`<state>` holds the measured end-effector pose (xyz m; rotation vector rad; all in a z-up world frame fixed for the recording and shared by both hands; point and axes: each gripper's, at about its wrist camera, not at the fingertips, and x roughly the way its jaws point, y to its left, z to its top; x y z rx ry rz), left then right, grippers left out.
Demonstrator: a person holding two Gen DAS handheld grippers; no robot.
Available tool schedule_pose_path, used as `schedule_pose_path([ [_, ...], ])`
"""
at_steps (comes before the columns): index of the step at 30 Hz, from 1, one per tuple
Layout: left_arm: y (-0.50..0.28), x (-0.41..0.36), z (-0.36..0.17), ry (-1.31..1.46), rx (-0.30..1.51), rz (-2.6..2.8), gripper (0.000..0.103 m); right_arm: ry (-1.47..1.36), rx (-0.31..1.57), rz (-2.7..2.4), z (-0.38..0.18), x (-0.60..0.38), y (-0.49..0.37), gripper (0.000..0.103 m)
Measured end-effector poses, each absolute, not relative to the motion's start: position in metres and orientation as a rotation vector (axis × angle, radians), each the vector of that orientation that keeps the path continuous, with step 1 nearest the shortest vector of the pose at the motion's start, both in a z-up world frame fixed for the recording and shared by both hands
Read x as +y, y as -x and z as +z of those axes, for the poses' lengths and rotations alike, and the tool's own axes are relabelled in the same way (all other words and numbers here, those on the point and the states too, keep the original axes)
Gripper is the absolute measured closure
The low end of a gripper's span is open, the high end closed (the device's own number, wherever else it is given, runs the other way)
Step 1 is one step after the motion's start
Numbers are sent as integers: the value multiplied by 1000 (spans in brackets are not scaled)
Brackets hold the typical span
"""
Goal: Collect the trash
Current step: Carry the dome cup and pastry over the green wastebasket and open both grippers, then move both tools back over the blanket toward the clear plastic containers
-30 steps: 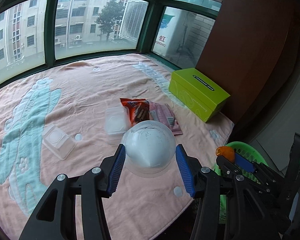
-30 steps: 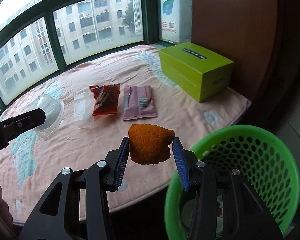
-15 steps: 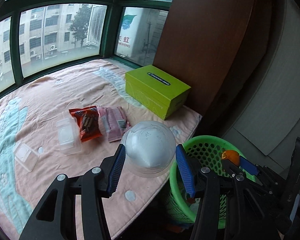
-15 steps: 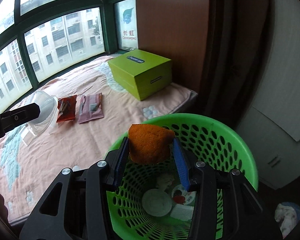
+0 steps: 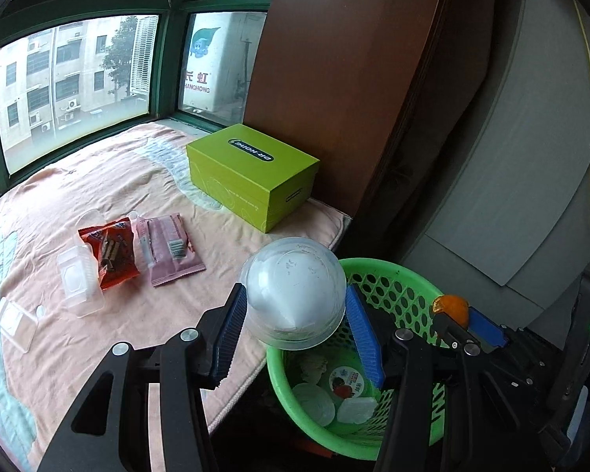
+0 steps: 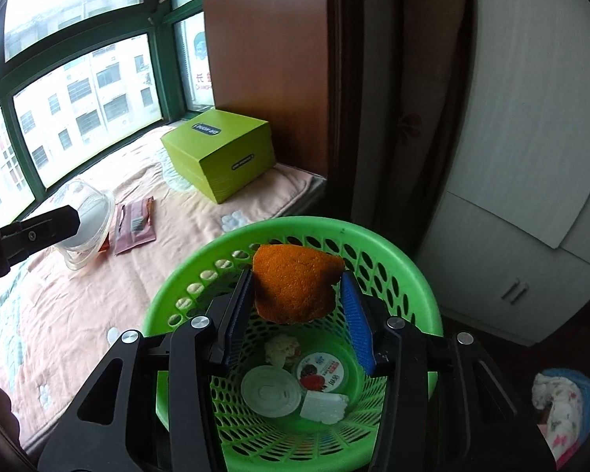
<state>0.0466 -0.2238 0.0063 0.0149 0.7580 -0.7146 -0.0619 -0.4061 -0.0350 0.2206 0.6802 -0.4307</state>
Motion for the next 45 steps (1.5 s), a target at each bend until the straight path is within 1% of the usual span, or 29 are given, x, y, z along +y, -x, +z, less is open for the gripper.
schedule_pose_path([
  [4, -42, -233, 7, -24, 761, -734, 53, -241, 675, -432, -35, -412, 68, 54],
  [5, -41, -235, 6, -26, 763, -737, 53, -245, 671, -431, -35, -413, 69, 50],
  [7, -40, -238, 6, -28, 768, -743, 53, -245, 658, -436, -33, -413, 70, 44],
  [9, -38, -241, 5, -31, 770, -749, 53, -245, 647, -440, -31, -413, 72, 40],
  [20, -36, -258, -6, -49, 803, -780, 53, -256, 622, -486, -24, -426, 83, 38],
  [23, -36, -263, -11, -55, 820, -791, 53, -261, 616, -501, -24, -430, 87, 36],
  [35, -32, -274, -28, -74, 881, -827, 51, -270, 616, -516, -25, -435, 91, 36],
  [37, -33, -273, -29, -70, 886, -822, 45, -270, 616, -515, -25, -435, 91, 35],
  [42, -33, -264, -27, -68, 876, -804, 44, -266, 619, -503, -25, -432, 89, 35],
  [44, -34, -259, -25, -69, 868, -790, 44, -262, 618, -494, -24, -430, 87, 33],
  [45, -35, -256, -24, -71, 862, -780, 42, -260, 617, -489, -25, -428, 86, 32],
])
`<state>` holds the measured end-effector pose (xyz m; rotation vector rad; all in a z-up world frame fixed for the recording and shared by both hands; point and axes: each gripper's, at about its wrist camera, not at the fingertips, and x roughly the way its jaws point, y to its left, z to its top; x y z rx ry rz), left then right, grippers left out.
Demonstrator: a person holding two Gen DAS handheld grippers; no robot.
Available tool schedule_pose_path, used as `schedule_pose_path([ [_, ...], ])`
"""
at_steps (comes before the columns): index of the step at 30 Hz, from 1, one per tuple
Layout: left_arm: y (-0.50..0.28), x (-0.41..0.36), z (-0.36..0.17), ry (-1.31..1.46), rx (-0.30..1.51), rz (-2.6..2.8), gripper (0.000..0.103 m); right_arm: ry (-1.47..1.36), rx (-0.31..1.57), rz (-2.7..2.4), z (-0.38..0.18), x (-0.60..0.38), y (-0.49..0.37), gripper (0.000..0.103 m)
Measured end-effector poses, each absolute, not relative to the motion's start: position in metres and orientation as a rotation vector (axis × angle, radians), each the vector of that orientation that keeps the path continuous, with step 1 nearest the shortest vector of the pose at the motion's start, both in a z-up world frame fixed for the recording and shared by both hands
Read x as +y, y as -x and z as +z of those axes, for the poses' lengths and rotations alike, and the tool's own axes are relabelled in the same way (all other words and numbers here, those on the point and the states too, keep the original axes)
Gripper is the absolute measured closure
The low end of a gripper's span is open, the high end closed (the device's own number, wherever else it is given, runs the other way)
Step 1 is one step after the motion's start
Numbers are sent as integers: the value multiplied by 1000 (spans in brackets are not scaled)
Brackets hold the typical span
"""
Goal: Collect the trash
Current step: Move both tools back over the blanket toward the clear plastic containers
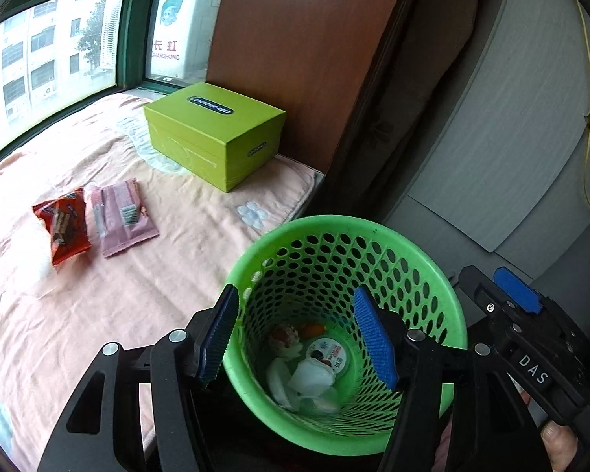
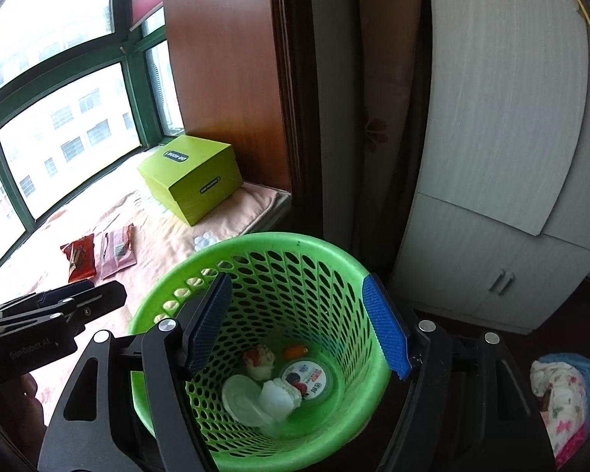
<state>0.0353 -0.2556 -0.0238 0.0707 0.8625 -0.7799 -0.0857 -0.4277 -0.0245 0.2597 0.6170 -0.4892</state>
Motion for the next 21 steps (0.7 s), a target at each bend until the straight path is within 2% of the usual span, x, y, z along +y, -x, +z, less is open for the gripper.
schedule_pose_path([
  [14, -67, -176, -19, -25, 831, -537, 36, -197, 621, -347, -19, -382, 44, 22],
  [21, -96, -115, -28, 21, 842, -347, 33, -154, 643, -253, -22, -347, 12, 22],
])
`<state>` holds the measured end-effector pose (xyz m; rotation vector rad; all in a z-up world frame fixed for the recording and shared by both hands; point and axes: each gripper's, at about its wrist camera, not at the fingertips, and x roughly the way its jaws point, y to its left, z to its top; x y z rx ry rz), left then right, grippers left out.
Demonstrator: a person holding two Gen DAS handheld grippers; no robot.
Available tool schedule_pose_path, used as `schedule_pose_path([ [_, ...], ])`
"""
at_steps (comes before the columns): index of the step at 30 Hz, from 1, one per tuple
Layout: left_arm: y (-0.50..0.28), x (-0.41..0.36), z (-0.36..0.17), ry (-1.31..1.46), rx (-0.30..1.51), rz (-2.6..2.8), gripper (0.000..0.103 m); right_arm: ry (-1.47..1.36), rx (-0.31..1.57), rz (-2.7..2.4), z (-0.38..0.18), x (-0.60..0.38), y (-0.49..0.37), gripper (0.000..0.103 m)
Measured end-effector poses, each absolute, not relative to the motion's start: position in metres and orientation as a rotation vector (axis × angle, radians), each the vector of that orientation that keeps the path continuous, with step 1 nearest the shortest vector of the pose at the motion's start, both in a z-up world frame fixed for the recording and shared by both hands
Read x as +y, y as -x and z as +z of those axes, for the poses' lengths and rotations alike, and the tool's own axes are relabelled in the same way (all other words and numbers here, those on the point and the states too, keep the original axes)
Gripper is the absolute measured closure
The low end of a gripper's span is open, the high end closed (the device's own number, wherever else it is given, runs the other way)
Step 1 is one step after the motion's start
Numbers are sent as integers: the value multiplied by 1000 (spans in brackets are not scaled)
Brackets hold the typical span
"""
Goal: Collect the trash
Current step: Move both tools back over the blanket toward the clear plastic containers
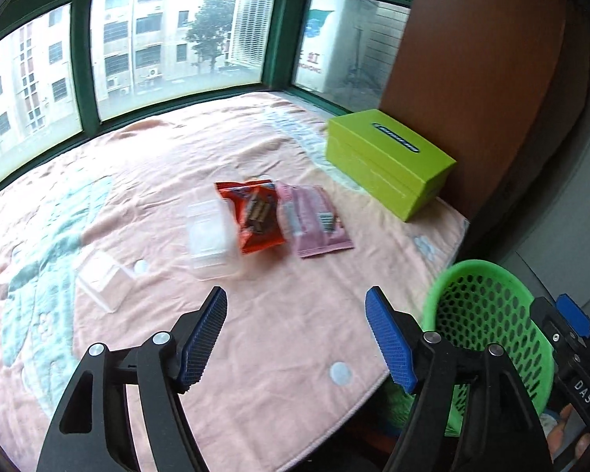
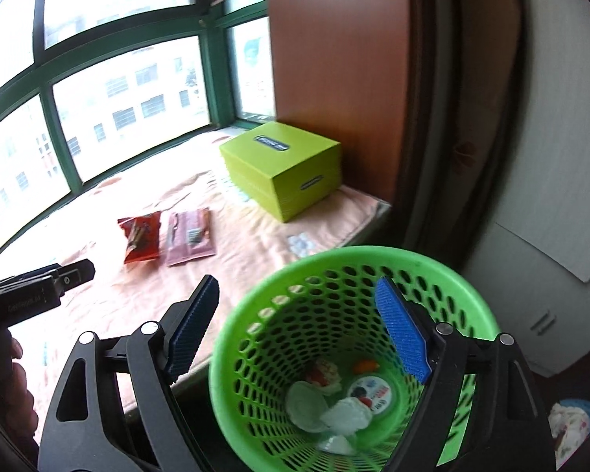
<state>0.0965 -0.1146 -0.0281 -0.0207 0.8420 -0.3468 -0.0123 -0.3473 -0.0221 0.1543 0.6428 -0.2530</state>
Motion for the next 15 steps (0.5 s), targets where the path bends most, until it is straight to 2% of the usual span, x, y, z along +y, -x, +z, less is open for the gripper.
schedule_pose_path([
  [4, -117, -78, -37, 35, 855, -237, 27, -139, 654, -208, -25, -328, -4, 22],
  [15, -181, 11, -69, 122, 957, 64, 26, -91, 682, -97, -32, -281, -41, 22],
])
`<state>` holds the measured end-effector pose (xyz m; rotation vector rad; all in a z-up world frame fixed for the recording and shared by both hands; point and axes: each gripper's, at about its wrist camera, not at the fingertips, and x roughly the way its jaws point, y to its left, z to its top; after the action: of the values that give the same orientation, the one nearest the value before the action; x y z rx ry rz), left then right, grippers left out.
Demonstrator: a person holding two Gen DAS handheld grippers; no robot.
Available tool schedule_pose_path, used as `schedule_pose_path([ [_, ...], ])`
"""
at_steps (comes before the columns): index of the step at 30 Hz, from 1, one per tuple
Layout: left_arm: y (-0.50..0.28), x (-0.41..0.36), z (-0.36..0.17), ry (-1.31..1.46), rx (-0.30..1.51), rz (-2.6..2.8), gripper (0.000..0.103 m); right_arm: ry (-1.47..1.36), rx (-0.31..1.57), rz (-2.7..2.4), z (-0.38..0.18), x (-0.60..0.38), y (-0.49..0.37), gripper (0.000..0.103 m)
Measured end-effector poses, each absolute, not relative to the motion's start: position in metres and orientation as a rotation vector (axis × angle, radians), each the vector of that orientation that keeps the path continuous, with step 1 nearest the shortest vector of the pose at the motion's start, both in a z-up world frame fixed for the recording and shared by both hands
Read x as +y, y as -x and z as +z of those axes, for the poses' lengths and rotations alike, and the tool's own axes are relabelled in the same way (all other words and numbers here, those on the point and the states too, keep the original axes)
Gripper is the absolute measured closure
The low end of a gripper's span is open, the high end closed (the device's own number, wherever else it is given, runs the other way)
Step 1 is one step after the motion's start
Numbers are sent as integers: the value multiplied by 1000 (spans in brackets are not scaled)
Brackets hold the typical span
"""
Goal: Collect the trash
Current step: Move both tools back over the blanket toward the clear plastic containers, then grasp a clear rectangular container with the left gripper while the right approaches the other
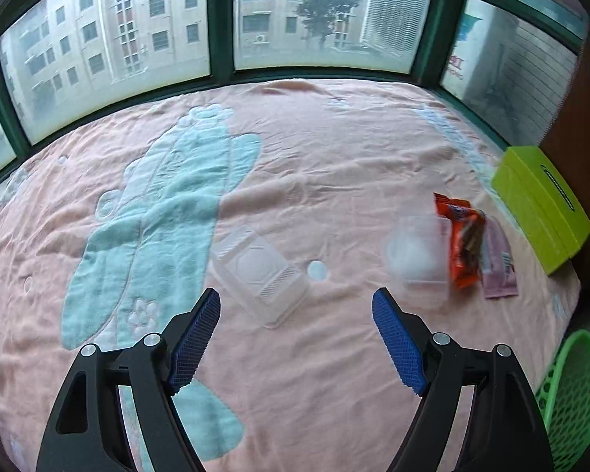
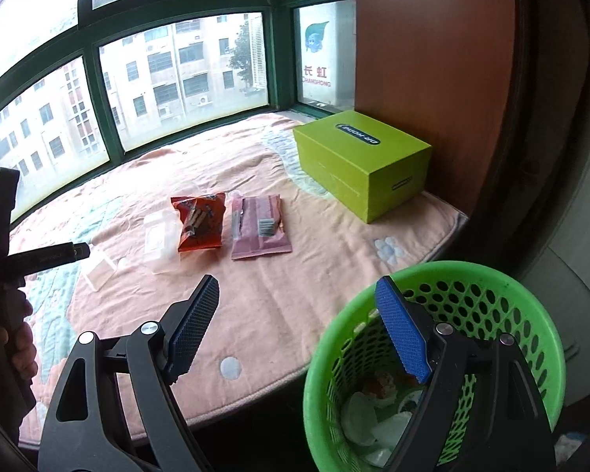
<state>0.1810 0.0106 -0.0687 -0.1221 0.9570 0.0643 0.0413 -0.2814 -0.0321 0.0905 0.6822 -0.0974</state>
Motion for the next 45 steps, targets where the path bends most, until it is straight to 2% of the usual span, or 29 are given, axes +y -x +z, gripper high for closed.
schedule_pose_path([
  [17, -250, 48, -121, 315, 1124, 237, 29, -68, 724, -5, -46, -253, -71, 22],
  [23, -259, 51, -137, 337, 1165, 252, 39, -48, 735, 15, -49, -245, -79, 22],
  [26, -259, 51, -137, 326, 1156, 251, 43, -42, 745, 29, -52, -241, -85, 22],
  [27, -258, 51, -136, 323, 1152, 251, 48, -41, 747, 34, -53, -239, -86, 22],
  [31, -252, 54, -132, 322, 1132, 222, 52, -29, 747, 64, -56, -227, -95, 22],
  [45, -208, 83, -102, 331, 1021, 195, 54, -67, 796, 176, -79, -158, -164, 22],
])
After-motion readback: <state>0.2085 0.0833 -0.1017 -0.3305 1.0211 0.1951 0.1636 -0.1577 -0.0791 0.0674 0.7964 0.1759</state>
